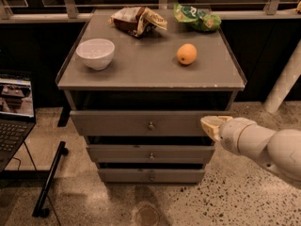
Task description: Open top drawer
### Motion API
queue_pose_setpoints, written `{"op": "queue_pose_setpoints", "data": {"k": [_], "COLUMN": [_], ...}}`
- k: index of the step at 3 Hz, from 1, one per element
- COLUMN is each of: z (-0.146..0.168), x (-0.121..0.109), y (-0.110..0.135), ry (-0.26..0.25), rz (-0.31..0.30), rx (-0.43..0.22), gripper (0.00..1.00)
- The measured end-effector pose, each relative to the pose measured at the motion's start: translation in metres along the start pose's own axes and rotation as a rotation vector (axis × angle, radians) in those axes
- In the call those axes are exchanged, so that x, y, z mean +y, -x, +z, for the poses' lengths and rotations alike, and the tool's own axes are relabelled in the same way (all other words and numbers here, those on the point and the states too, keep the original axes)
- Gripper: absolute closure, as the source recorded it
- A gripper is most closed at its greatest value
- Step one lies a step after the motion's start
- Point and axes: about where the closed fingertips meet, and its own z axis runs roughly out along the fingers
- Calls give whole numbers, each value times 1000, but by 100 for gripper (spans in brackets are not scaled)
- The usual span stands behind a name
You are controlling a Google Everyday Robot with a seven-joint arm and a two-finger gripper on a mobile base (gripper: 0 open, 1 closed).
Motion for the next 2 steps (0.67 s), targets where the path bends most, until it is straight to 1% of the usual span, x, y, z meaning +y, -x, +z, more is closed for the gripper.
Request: {"op": "queue_pose_setpoints", "data": {"k": [1, 2], "z": [26, 50], "x": [-20, -44], "y": [1, 15], "ry": [-88, -148], "rz": [54, 54], "rx": [-82, -130], "gripper": [100, 100]}}
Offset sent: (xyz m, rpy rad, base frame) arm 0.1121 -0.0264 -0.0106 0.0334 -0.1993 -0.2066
